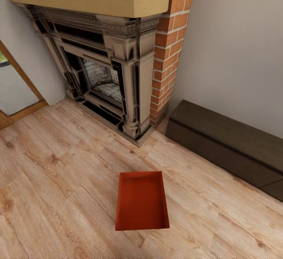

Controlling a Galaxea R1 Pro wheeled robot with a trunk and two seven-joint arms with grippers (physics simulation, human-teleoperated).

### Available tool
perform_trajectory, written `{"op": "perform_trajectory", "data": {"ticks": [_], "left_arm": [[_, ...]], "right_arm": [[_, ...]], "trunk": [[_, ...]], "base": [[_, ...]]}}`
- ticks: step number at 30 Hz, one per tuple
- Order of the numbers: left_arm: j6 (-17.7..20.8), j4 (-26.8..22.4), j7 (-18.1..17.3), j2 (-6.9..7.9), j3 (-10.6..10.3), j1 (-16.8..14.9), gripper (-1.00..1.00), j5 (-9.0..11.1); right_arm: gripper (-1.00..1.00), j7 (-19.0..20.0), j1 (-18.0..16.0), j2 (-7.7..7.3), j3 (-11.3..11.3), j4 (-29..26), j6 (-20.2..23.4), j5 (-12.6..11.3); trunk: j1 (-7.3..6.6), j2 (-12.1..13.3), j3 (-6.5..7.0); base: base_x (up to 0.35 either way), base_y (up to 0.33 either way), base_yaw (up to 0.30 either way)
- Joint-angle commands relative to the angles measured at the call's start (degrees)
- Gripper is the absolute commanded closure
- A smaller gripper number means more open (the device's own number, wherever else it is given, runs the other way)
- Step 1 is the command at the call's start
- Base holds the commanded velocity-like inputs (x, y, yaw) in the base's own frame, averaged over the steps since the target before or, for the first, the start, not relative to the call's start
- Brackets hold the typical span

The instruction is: Move the two storage containers from the living room to the garage. In the garage, place one container on the floor and stack the other container on top of it (either order is fine).

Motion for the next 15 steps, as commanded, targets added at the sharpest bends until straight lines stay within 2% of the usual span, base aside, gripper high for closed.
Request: {"op": "perform_trajectory", "data": {"ticks": [1, 15], "left_arm": [[-0.17, 0.07, -0.22, 0.01, -0.08, -0.03, -1.00, 0.58], [-0.17, 0.07, -0.22, 0.01, -0.09, -0.03, -1.00, 0.58]], "right_arm": [[-1.00, -0.07, -0.03, 0.03, 0.48, 0.08, -0.21, -0.50], [-1.00, -0.07, -0.02, -0.06, 0.48, 0.08, -0.21, -0.50]], "trunk": [[0.00, -0.03, -0.13], [0.00, -0.03, -1.42]], "base": [[0.000, 0.000, 0.000], [0.000, 0.000, 0.000]]}}
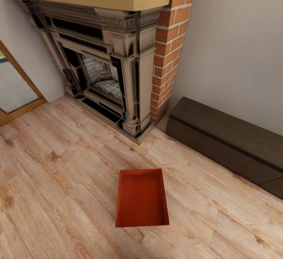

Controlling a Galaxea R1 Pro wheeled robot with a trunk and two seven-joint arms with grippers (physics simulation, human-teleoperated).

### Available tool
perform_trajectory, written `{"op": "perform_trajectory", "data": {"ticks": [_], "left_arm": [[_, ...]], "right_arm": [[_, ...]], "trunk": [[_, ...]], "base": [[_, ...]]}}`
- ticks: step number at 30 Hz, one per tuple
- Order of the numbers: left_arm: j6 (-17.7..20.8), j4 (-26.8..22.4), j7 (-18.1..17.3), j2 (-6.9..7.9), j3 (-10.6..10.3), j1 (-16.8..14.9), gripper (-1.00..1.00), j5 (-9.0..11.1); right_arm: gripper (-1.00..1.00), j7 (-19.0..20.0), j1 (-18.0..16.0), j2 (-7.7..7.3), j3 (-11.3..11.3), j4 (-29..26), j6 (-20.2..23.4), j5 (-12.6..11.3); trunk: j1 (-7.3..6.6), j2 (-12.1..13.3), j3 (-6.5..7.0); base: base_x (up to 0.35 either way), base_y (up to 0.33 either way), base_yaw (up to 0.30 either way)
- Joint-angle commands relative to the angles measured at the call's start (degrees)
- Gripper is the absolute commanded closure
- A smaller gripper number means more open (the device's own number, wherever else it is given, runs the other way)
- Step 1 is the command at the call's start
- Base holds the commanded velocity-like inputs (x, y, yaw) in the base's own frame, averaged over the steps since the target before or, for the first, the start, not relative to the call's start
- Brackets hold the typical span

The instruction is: Move the two storage containers from the living room to the garage. In the garage, place one container on the floor and stack the other container on top of it (either order is fine).

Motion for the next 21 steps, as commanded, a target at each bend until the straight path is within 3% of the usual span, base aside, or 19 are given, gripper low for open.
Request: {"op": "perform_trajectory", "data": {"ticks": [1, 21], "left_arm": [[-0.17, 0.07, -0.23, 0.01, -0.09, -0.03, -1.00, 0.58], [-0.17, 0.07, -0.23, 0.01, -0.09, -0.03, -1.00, 0.57]], "right_arm": [[-1.00, -0.07, -0.03, 0.02, 0.48, 0.08, -0.21, -0.50], [-1.00, -0.14, -0.03, 0.10, 0.50, 0.08, -0.13, -0.47]], "trunk": [[0.00, -0.03, -0.13], [0.00, -0.03, -1.97]], "base": [[0.000, 0.000, 0.000], [0.000, 0.000, 0.000]]}}
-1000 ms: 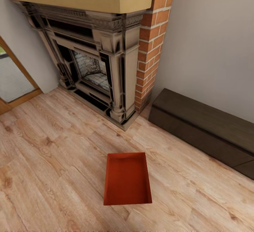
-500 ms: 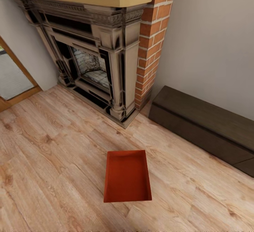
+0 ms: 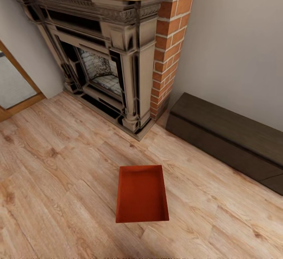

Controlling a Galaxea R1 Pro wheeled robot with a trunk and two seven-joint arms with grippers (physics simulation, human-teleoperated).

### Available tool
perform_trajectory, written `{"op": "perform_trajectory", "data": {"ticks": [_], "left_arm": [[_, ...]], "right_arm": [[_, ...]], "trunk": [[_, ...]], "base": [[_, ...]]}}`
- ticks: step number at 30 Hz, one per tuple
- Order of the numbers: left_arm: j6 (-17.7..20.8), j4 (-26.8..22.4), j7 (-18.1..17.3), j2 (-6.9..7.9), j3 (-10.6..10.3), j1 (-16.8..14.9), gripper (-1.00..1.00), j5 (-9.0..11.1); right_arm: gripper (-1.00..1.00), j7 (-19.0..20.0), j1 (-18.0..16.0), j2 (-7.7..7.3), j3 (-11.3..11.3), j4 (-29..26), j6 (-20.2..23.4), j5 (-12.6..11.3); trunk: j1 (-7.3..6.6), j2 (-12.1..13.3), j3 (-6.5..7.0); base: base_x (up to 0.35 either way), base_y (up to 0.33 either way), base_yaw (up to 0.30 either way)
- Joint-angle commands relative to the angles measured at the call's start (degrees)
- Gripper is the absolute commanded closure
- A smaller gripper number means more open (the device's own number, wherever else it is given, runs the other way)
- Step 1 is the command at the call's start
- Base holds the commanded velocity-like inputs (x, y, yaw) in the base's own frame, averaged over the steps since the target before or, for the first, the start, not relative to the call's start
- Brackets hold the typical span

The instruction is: Move the two storage containers from the living room to the garage. In the garage, place one container on the floor and stack the other container on top of it (either order is fine).

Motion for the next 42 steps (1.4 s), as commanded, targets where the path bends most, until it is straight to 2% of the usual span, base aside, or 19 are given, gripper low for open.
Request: {"op": "perform_trajectory", "data": {"ticks": [1, 10, 22, 42], "left_arm": [[-0.17, 0.07, -0.22, 0.01, -0.09, -0.03, -1.00, 0.59], [-0.17, 0.07, -0.22, 0.01, -0.10, -0.03, -1.00, 0.59], [-0.17, 0.07, -0.22, 0.01, -0.10, -0.03, -1.00, 0.60], [-0.17, 0.07, -0.22, 0.01, -0.10, -0.03, -1.00, 0.60]], "right_arm": [[-1.00, -0.08, -0.03, 0.03, 0.47, 0.08, -0.21, -0.52], [-1.00, -0.08, -0.03, 0.11, 0.35, 0.08, -0.25, -0.48], [-1.00, -0.09, -0.04, -0.09, 0.31, 0.08, -0.36, -0.45], [-1.00, -0.08, -0.03, -0.16, 0.28, 0.08, -0.30, -0.45]], "trunk": [[0.00, -0.03, -0.13], [0.00, -0.03, -0.80], [0.00, -0.03, -0.85], [0.00, -0.03, -0.85]], "base": [[0.000, 0.000, 0.000], [0.000, 0.000, 0.000], [0.000, 0.000, 0.083], [0.000, 0.000, 0.004]]}}
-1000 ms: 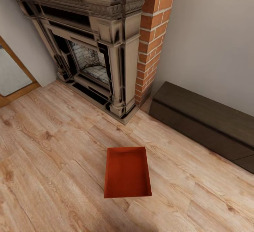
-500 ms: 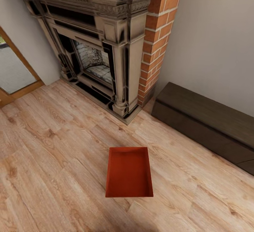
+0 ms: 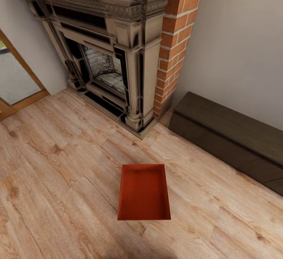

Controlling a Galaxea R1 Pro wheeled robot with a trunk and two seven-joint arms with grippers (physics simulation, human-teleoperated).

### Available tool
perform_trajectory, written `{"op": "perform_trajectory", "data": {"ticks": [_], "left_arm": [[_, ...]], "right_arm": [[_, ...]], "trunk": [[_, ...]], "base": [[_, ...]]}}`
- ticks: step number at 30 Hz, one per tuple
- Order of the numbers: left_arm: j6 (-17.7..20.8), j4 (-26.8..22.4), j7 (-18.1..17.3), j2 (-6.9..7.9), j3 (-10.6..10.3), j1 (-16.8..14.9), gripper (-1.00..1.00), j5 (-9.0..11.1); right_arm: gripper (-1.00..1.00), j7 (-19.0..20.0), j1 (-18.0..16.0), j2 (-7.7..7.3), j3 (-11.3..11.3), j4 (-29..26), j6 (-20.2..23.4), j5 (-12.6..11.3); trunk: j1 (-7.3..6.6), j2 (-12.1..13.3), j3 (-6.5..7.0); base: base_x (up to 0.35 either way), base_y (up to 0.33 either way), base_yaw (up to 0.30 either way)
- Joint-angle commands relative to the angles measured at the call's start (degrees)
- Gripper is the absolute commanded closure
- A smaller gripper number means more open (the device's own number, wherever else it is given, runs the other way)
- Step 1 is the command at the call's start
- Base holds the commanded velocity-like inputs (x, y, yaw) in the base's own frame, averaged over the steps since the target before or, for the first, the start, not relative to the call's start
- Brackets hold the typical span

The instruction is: Move the two storage containers from the living room to the garage. In the garage, place one container on the floor and stack the other container on top of it (either order is fine).

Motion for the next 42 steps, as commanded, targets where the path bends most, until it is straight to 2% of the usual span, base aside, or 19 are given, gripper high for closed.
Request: {"op": "perform_trajectory", "data": {"ticks": [1, 30, 35, 42], "left_arm": [[-0.17, 0.07, -0.22, 0.01, -0.10, -0.03, -1.00, 0.57], [-0.17, 0.07, -0.23, 0.01, -0.08, -0.03, -1.00, 0.58], [-0.17, 0.07, -0.23, 0.01, -0.07, -0.03, -1.00, 0.55], [-0.25, 0.04, -0.19, -0.12, 0.01, -0.03, -1.00, 0.65]], "right_arm": [[-1.00, -0.05, -0.04, -0.01, 0.49, 0.08, -0.21, -0.50], [-1.00, -0.74, -0.03, 0.27, 0.54, 0.08, -0.31, -0.29], [-1.00, -0.75, -0.03, 0.73, 0.51, 0.08, -0.30, -0.42], [-1.00, -0.75, -0.06, 0.34, 0.75, -0.55, 0.07, -0.33]], "trunk": [[0.00, -0.03, -0.03], [0.00, -0.03, -0.03], [0.00, -0.03, -0.03], [0.00, -0.03, -0.03]], "base": [[0.000, 0.000, 0.000], [0.000, 0.000, 0.000], [0.000, 0.000, 0.000], [0.000, 0.000, 0.000]]}}
